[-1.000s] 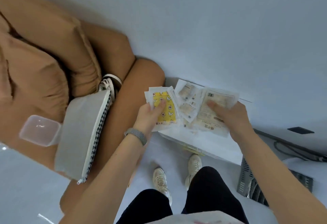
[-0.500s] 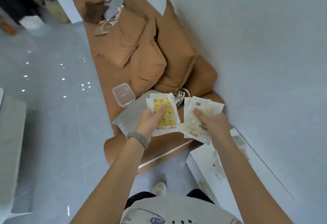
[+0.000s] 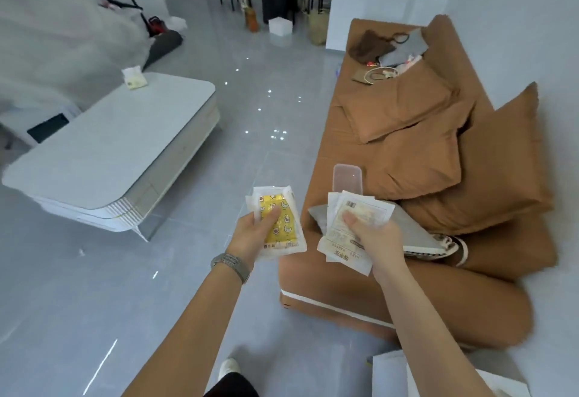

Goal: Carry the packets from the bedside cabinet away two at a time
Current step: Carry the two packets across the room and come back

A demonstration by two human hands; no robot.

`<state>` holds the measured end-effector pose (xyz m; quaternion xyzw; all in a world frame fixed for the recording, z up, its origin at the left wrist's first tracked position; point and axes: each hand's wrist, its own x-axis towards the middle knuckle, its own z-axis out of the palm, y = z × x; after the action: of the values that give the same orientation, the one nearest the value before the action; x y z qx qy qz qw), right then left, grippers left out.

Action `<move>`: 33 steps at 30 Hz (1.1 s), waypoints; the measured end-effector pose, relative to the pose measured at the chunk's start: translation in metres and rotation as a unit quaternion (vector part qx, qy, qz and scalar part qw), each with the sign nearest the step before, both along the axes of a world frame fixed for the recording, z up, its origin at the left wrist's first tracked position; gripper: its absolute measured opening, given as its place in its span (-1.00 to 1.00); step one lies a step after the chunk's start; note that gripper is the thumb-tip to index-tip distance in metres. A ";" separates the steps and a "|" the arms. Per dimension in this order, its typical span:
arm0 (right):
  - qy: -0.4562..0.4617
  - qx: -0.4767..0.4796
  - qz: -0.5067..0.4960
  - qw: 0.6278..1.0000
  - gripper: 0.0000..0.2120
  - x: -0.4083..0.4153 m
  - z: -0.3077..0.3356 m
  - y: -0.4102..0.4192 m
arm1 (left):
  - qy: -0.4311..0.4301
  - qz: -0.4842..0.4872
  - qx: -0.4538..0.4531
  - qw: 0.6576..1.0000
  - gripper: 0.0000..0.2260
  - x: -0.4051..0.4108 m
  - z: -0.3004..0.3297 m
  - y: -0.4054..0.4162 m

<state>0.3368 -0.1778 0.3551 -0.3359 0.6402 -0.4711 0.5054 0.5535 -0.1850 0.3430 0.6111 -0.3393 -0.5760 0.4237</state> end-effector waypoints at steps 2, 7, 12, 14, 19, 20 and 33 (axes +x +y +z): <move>0.000 -0.002 0.030 1.000 -0.87 0.051 -0.002 -0.025 | -0.008 0.036 -0.002 0.999 -0.84 0.050 0.000 -0.011; -0.010 -0.003 0.084 0.996 -0.86 0.176 -0.010 -0.083 | -0.033 0.103 0.002 0.994 -0.86 0.176 0.003 -0.043; -0.016 0.029 0.113 0.993 -0.79 0.258 -0.022 -0.120 | -0.020 0.148 0.008 0.989 -0.85 0.260 -0.007 -0.066; -0.011 0.040 0.125 0.991 -0.77 0.277 -0.030 -0.138 | -0.016 0.149 0.016 0.989 -0.86 0.275 -0.017 -0.079; 0.002 0.054 0.136 0.989 -0.77 0.309 -0.048 -0.207 | -0.006 0.177 0.056 0.983 -0.79 0.303 -0.040 -0.137; 0.002 0.055 0.138 0.989 -0.77 0.314 -0.051 -0.225 | -0.009 0.180 0.062 0.982 -0.78 0.307 -0.043 -0.153; 0.031 0.055 0.198 0.978 -0.80 0.347 -0.050 -0.540 | 0.009 0.234 0.052 0.971 -0.82 0.329 -0.043 -0.465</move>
<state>0.6836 -0.7175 0.3051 -0.4419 0.6015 -0.3151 0.5863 0.8827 -0.6499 0.2995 0.6893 -0.1525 -0.4836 0.5174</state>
